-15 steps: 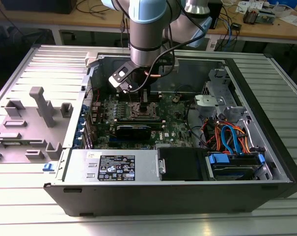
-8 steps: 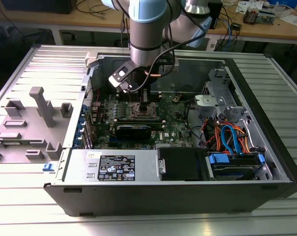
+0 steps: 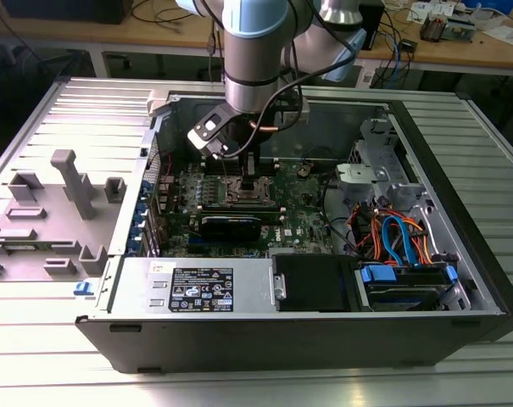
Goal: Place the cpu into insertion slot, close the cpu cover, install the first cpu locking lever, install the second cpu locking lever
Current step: 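Install the first cpu locking lever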
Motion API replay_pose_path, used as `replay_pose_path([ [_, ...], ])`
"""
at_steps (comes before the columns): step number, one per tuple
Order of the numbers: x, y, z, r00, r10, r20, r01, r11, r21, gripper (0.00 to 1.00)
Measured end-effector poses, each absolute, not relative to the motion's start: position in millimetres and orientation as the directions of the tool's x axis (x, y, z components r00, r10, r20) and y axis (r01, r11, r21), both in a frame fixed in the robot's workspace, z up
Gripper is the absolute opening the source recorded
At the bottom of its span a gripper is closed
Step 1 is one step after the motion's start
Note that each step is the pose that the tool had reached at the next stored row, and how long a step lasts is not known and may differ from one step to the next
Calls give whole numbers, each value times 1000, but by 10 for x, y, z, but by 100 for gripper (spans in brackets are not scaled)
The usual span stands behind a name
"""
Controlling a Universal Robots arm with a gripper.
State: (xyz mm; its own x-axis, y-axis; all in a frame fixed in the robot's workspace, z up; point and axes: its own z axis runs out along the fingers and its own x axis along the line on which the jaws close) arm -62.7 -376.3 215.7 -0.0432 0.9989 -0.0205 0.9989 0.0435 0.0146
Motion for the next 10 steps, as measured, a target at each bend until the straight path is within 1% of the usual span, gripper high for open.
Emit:
replay_pose_path([
  [10, -627, -3763, 2177, -43, 999, -21, 999, 43, 14, 11],
])
